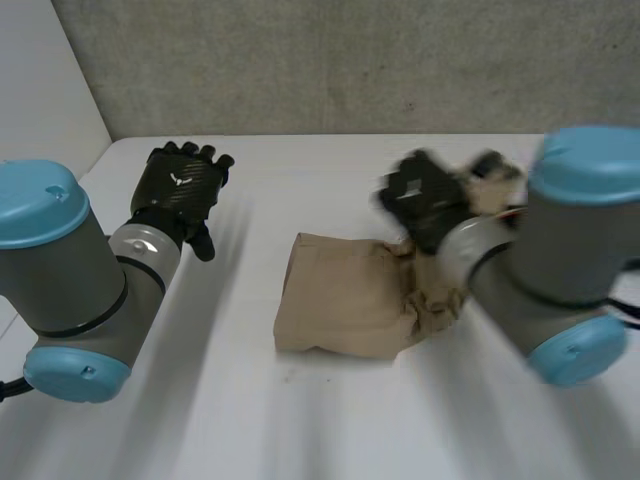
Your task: Fold the laundry.
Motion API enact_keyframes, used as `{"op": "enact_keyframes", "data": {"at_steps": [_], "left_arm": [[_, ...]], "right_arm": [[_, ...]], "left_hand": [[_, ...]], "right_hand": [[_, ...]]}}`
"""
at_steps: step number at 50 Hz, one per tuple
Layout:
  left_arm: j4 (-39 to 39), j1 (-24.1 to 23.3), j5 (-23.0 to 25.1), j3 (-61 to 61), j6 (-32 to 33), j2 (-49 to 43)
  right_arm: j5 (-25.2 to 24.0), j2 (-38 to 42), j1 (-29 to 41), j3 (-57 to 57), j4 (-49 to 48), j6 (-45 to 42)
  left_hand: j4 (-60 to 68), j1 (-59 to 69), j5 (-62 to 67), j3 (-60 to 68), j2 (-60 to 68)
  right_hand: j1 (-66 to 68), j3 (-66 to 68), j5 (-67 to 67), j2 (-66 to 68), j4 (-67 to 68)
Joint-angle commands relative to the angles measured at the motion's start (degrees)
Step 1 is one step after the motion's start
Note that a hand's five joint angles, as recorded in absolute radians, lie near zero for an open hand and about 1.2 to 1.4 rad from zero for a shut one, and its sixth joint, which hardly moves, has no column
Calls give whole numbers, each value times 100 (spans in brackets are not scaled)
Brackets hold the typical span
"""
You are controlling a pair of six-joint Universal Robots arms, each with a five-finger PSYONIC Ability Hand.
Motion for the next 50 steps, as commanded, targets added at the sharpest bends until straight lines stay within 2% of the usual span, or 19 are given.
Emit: {"op": "enact_keyframes", "data": {"at_steps": [1, 2, 3, 4, 5, 8, 14, 17, 18, 22, 25, 28, 31, 36, 42, 50], "left_arm": [[32, -3, -23, 172, -135, 9], [32, -3, -23, 225, -222, 9], [32, -3, -32, 260, -275, 9], [32, -3, -32, 287, -337, 9], [32, -3, -32, 330, -398, 9], [50, -3, -6, 489, -671, -26], [50, -248, 108, 963, -988, -430], [15, -538, 398, 1236, -1058, -720], [-12, -696, 616, 1349, -1128, -877], [-47, -1031, 1092, 1552, -1409, -1212], [-205, -1215, 1234, 1754, -1541, -1642], [-643, -1268, 1076, 1948, -1542, -2047], [-1074, -1207, 664, 2018, -1533, -2319], [-1286, -1067, 171, 2018, -1270, -2539], [-1453, -1066, 109, 2001, -646, -2557], [-1585, -1128, 301, 2001, -504, -2312]], "right_arm": [[-1250, 765, 770, -110, 52, 8], [-1392, 792, 770, -110, 52, 26], [-1481, 793, 761, -110, 52, 43], [-1534, 784, 744, -110, 43, 78], [-1578, 766, 761, -118, 17, 253], [-1561, 731, 647, -189, 17, 911], [-1386, -146, -423, -84, 52, 4141], [-1184, -288, -819, 39, 156, 5137], [-1139, -288, -899, 57, 218, 5219], [-858, -148, -1040, 40, 552, 5194], [-752, 211, -1041, -126, 728, 5027], [-752, 589, -1006, -320, 772, 4965], [-778, 1046, -988, -575, 860, 4957], [-761, 1767, -979, -1050, 1203, 4685], [-664, 2049, -970, -1147, 1476, 3579], [-576, 1603, -970, -1015, 1345, 3436]], "left_hand": [[-150, -69, -253, -205, -159], [-150, -69, -253, -205, -159], [-150, -69, -253, -205, -159], [-150, -69, -253, -205, -159], [-150, -69, -253, -205, -159], [-150, -69, -253, -205, -159], [-95, -14, -198, -150, -104], [-28, 53, -130, -83, -37], [-11, 70, -114, -66, -20], [6, 87, -97, -49, -3], [106, 187, 4, 52, 98], [207, 288, 105, 153, 199], [207, 289, 105, 153, 199], [191, 272, 88, 136, 182], [56, 137, -46, 2, 48], [-78, 3, -180, -133, -87]], "right_hand": [[3408, 1239, 1403, 1260, 1179], [3115, 945, 1109, 966, 885], [2063, -107, 57, -86, -167], [770, -1400, -1235, -1379, -1460], [-1158, -3328, -3164, -3307, -3388], [-3273, -5442, -5278, -5421, -5502], [-3592, -5761, -5597, -5740, -5821], [-3592, -5761, -5597, -5740, -5821], [-3592, -5761, -5597, -5740, -5821], [-3592, -5761, -5597, -5740, -5821], [-3592, -5761, -5597, -5740, -5821], [-3592, -5761, -5597, -5740, -5821], [-3592, -5761, -5597, -5740, -5821], [-3592, -5761, -5597, -5740, -5821], [-3592, -5761, -5597, -5740, -5821], [-3592, -5761, -5597, -5740, -5821]]}}
